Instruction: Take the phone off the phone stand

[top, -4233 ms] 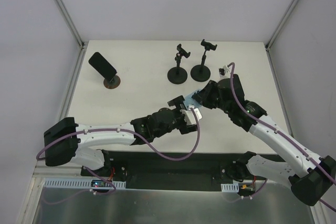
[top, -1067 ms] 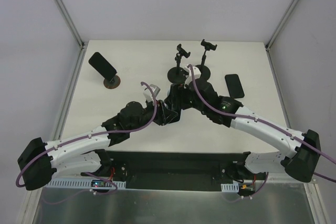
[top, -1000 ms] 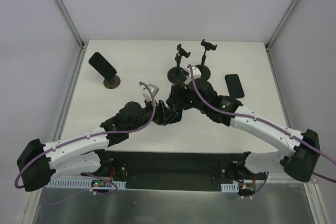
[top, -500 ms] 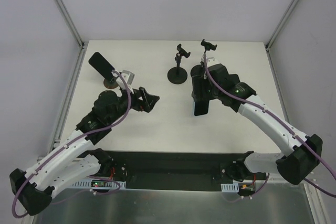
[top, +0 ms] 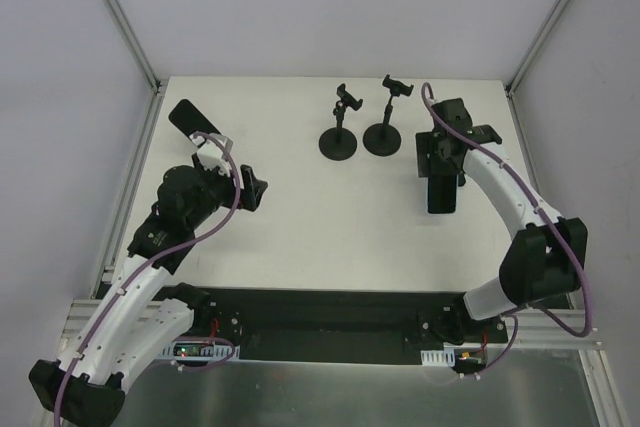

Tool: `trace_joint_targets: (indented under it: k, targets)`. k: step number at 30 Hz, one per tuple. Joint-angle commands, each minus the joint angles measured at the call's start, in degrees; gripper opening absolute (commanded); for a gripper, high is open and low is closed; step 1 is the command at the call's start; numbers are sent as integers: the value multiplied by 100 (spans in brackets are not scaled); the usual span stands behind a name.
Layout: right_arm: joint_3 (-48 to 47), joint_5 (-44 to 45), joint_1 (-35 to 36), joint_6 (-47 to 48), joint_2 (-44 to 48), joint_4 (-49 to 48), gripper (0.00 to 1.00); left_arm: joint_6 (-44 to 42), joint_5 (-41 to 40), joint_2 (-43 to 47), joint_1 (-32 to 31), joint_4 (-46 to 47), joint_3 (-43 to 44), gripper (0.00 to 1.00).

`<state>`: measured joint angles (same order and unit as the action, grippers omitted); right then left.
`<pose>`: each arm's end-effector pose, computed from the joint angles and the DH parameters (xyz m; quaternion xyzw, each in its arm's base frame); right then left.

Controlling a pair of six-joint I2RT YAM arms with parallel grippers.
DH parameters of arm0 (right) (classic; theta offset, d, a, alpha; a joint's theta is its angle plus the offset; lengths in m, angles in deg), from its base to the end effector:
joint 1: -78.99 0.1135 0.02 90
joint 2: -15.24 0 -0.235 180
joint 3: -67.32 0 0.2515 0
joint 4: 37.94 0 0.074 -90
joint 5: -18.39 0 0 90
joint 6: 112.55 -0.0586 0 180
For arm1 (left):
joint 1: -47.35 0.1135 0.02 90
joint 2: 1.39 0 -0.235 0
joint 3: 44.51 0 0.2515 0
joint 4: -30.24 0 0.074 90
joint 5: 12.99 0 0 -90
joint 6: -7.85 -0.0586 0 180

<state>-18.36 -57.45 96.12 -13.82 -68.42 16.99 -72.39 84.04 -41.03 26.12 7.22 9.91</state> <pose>0.3141 0.0818 0.2516 -0.1723 0.9258 -0.0934 0.3233 0.1960 -0.0838 0.3086 0.1153 0.7469 -0.2192 0.6171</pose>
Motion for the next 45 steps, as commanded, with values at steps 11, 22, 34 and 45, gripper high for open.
trace_joint_targets:
  k: [11, 22, 34, 45]
  targets:
    - [-2145, 2074, -1536, 1577, -2250, 1, 18, -853, -1265, 615, 58, -212, -327, 87]
    - [-2990, 837, -1976, 2528, -3552, -403, 19, -923, -1406, 352, 67, -213, -327, 86]
    - [-3762, 97, -2055, 2458, -4448, -140, 30, -1081, -1265, 123, 76, -213, -318, 87]
    - [-4115, -123, -2099, 2396, -4809, 10, 42, -1108, -1169, 79, 84, -195, -327, 87]
